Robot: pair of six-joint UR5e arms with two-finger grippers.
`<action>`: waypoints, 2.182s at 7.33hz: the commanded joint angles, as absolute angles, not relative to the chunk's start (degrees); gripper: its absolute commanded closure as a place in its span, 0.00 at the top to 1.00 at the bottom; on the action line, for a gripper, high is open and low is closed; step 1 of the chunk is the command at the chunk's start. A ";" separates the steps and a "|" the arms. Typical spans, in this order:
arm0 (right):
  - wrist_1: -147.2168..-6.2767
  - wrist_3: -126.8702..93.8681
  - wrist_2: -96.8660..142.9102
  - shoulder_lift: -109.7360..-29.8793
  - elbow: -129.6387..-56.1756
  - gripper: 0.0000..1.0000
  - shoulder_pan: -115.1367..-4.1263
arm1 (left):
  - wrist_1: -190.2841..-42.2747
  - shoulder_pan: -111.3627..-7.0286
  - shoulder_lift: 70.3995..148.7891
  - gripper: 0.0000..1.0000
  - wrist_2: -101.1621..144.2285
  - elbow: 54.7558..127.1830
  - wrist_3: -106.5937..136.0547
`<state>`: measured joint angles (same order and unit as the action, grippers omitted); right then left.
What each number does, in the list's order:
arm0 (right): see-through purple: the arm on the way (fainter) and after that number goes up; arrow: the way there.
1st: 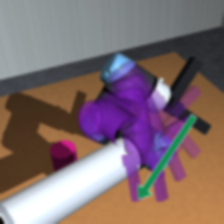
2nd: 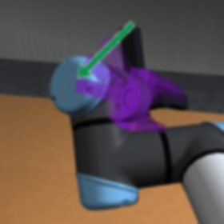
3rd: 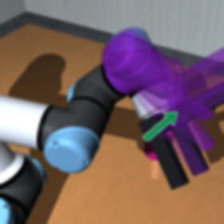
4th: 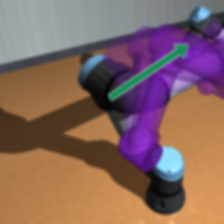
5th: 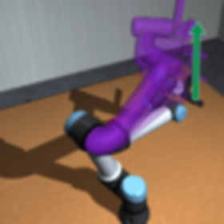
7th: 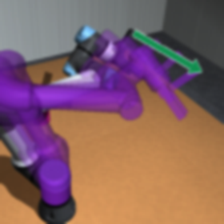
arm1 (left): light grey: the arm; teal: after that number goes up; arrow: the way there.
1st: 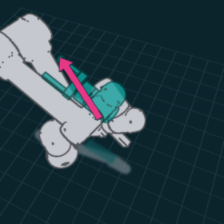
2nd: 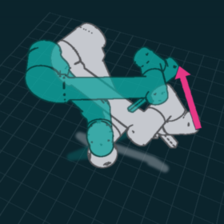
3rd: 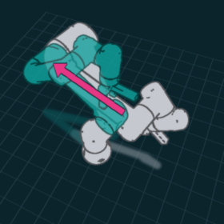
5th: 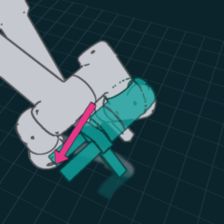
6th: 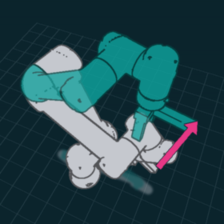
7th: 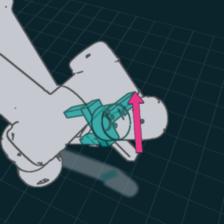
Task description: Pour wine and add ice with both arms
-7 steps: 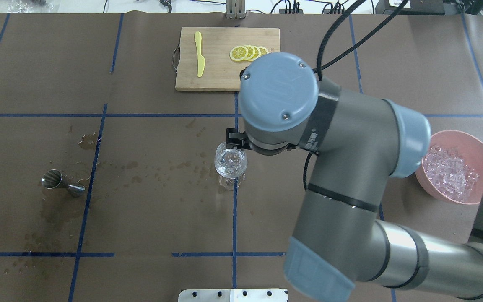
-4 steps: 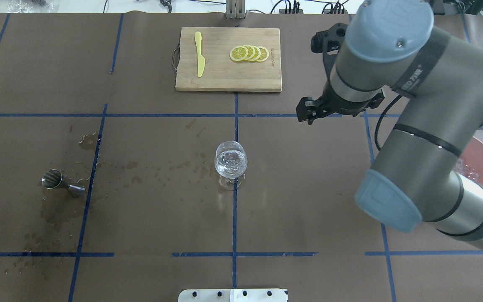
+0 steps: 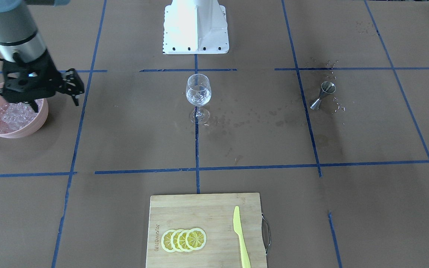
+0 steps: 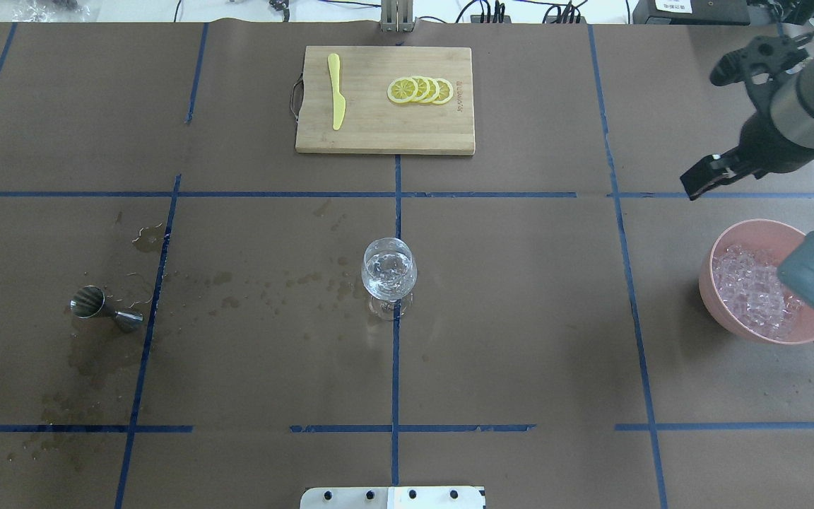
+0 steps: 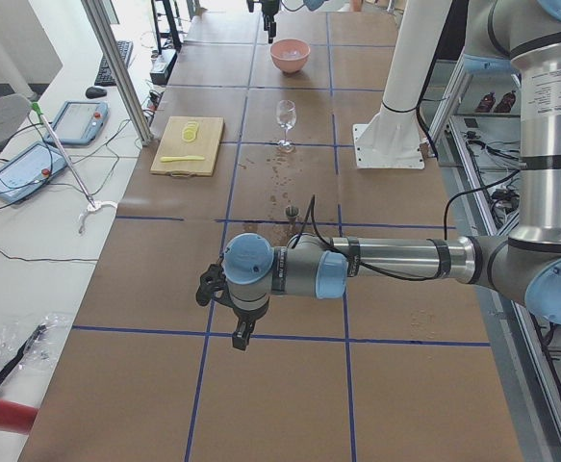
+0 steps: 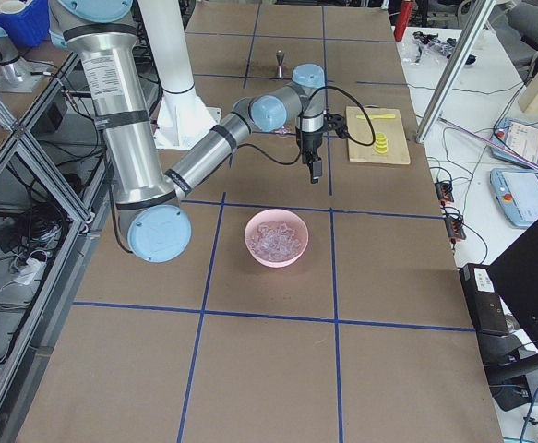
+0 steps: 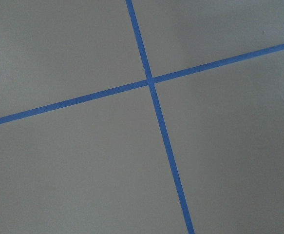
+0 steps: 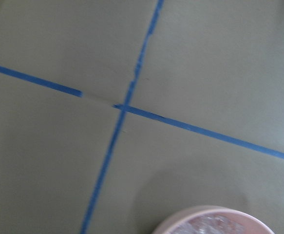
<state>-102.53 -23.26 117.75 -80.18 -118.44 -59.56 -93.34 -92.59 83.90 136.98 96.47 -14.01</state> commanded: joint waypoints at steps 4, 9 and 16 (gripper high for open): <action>-101.60 -1.67 123.64 -92.80 -107.25 1.00 -82.04 | -93.51 -92.55 83.93 1.00 137.20 96.59 -13.89; -96.11 5.10 128.23 -97.82 -100.56 1.00 -87.98 | -93.52 -92.55 84.02 1.00 137.20 96.77 -13.80; -89.47 4.75 129.28 -97.82 -97.38 1.00 -87.98 | -93.52 -92.55 84.46 1.00 137.29 98.25 -13.97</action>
<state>-89.50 4.79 128.55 -97.81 -97.40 -87.95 -93.52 -92.55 84.49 137.34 97.51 -13.94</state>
